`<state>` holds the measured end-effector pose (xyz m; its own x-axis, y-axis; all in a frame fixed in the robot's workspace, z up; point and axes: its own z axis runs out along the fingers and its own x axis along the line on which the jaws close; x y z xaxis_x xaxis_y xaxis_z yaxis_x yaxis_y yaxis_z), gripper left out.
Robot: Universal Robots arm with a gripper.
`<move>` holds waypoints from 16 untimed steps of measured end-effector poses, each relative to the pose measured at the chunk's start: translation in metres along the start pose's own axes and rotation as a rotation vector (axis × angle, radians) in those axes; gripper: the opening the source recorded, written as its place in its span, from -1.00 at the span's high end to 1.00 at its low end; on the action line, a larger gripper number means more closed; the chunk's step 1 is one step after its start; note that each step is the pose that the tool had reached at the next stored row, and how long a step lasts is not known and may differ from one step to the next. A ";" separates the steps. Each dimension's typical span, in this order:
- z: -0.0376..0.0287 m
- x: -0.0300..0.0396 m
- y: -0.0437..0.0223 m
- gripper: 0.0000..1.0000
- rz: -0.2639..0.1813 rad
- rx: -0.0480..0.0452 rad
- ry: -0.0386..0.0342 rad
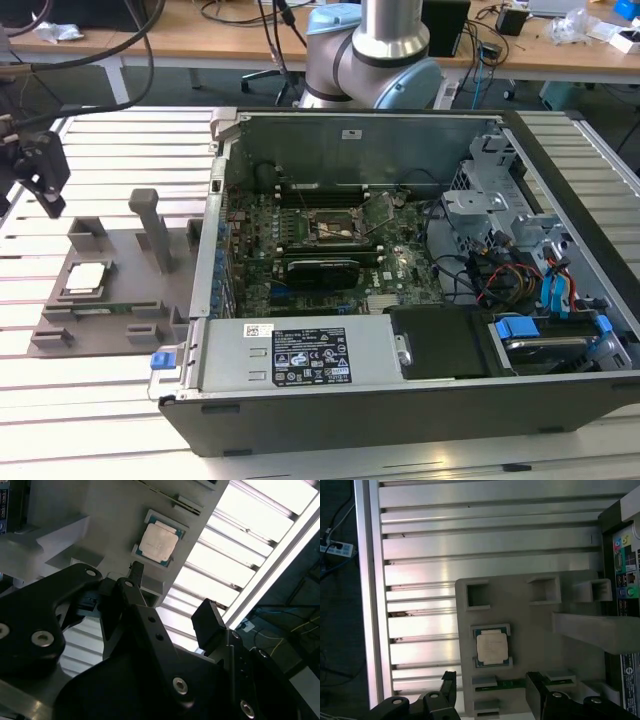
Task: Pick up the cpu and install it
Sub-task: 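Pick up the cpu and move it towards the insertion slot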
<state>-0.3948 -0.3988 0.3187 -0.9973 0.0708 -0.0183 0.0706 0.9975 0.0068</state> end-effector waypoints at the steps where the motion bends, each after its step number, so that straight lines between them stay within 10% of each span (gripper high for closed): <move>1: 0.0007 0.0000 0.0000 -0.33 0.000 -0.0001 0.0000; 16: 0.0176 0.0003 -0.0001 -0.33 0.000 0.0000 0.0000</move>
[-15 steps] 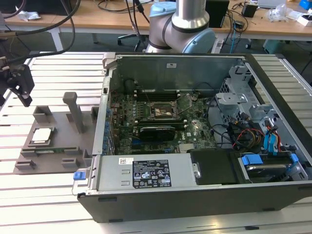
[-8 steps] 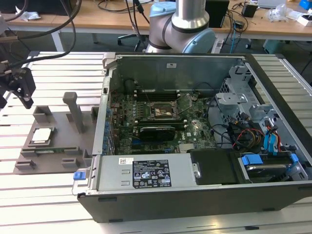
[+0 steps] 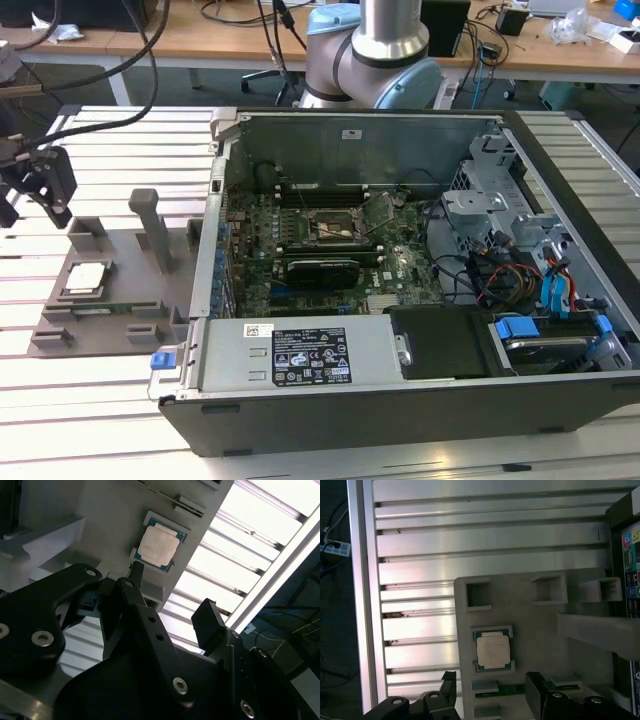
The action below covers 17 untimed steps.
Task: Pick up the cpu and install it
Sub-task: 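Pick up the cpu and move it towards the insertion slot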
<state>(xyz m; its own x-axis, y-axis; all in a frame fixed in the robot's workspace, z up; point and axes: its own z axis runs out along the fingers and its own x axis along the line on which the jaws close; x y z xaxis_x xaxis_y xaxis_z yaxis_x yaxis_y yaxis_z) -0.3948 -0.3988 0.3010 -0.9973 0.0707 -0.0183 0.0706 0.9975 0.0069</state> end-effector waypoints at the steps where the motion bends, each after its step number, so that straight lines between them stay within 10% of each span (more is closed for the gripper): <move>1: 0.0010 0.0000 0.0000 -0.33 0.000 0.0000 0.0000; 17: 0.0145 0.0001 -0.0001 -0.33 0.000 0.0000 0.0001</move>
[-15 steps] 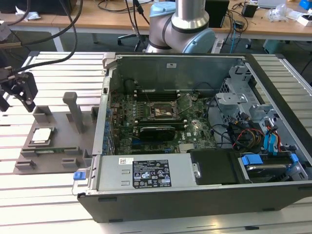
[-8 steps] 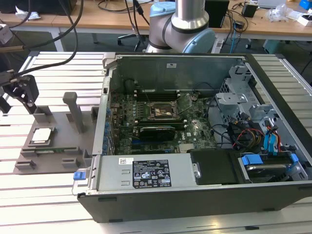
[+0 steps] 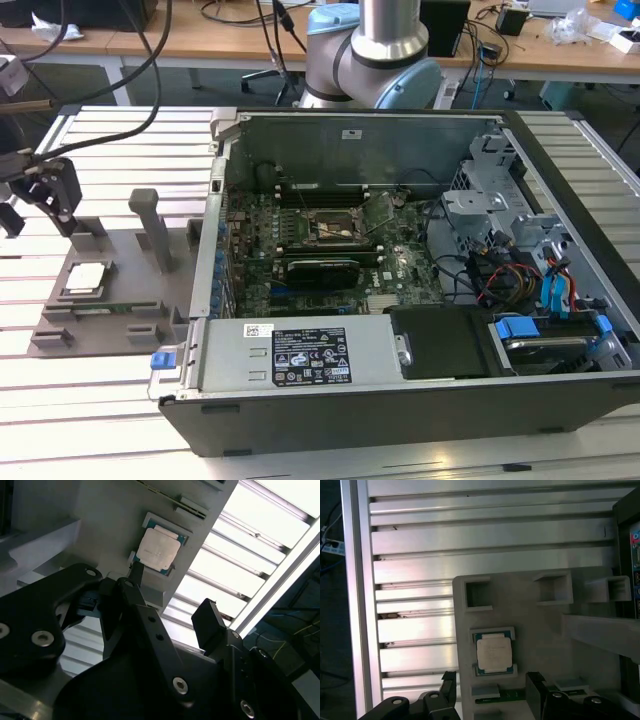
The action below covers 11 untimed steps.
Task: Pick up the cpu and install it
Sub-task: 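Pick up the cpu and move it towards the insertion slot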
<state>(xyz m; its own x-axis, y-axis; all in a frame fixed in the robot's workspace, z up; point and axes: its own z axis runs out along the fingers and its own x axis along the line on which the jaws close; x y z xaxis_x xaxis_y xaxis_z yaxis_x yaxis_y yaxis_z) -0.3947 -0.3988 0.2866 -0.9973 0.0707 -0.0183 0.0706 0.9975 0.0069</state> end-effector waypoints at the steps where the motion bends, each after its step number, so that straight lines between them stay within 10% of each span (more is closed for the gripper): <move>1: 0.0006 0.0000 0.0000 -0.33 0.000 0.0000 -0.0001; 11: 0.0088 0.0002 0.0000 -0.33 0.000 0.0000 0.0000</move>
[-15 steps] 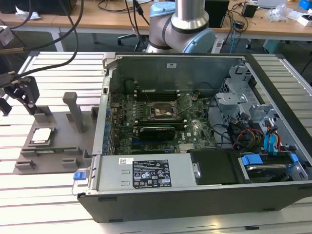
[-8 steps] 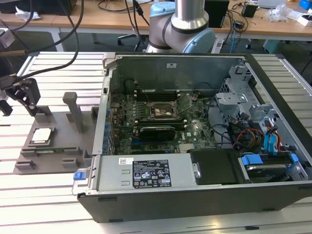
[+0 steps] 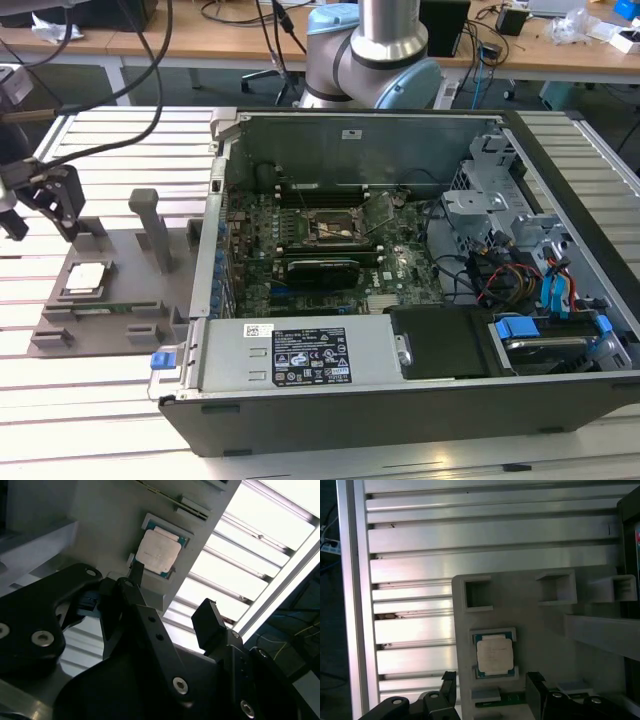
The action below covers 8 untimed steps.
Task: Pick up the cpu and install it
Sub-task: 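Pick up the cpu and move it towards the insertion slot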
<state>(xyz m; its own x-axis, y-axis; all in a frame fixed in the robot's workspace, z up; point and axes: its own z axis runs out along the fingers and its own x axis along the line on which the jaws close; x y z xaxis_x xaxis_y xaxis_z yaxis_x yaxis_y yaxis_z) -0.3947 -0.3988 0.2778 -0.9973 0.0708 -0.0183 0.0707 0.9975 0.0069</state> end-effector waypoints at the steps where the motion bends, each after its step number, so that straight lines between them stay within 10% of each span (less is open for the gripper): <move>1: 0.0006 0.0000 0.0000 -0.33 0.000 0.0000 0.0000; 8: 0.0063 0.0001 0.0000 -0.33 0.000 0.0000 0.0000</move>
<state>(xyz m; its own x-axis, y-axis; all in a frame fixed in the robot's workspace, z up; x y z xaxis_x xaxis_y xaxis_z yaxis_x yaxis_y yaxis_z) -0.3947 -0.3988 0.2715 -0.9973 0.0708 -0.0183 0.0707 0.9975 0.0069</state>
